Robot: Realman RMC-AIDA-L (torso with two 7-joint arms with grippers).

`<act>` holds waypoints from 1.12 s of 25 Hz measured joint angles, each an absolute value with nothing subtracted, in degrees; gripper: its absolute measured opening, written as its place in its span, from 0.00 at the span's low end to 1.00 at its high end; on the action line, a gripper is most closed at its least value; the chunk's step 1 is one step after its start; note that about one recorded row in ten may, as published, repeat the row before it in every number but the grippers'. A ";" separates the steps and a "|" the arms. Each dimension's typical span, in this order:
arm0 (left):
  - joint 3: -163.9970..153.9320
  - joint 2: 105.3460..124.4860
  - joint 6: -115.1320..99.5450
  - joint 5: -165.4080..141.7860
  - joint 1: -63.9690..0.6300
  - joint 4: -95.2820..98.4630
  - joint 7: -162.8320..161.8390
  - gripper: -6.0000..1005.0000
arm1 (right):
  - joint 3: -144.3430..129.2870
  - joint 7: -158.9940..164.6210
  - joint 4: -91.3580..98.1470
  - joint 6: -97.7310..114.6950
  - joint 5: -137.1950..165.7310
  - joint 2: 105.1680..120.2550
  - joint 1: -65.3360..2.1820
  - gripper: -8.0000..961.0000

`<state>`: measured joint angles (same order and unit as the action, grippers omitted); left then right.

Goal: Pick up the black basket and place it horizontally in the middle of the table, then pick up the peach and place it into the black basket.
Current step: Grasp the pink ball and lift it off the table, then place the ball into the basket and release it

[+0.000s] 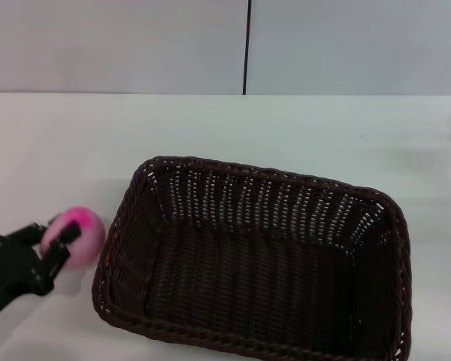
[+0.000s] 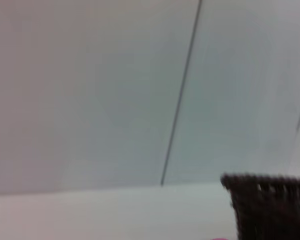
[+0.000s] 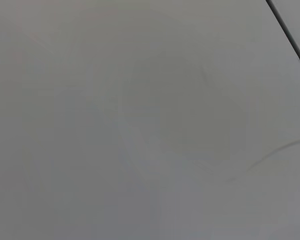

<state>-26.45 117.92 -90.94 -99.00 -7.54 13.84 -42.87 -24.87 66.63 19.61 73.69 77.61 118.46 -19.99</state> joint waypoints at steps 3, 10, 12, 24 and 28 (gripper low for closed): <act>-22.43 117.94 -93.29 -98.99 -8.24 12.36 -43.07 0.22 | -24.99 66.62 19.38 73.10 77.65 118.49 -20.19 0.65; -15.55 118.01 -100.33 -98.94 -12.26 10.20 -47.79 0.17 | -25.20 66.61 18.83 72.87 77.66 118.48 -20.51 0.65; -15.47 118.05 -101.85 -98.98 -14.08 9.53 -48.85 0.15 | -25.15 66.61 18.46 72.76 77.67 118.47 -20.72 0.65; -28.36 118.48 -101.68 -101.37 -20.95 8.44 -45.40 0.10 | -24.90 64.45 16.13 72.23 77.46 118.46 -21.15 0.65; -28.53 118.48 -100.88 -101.36 -20.80 8.27 -44.55 0.21 | -24.98 64.39 15.85 72.23 77.43 118.46 -21.46 0.65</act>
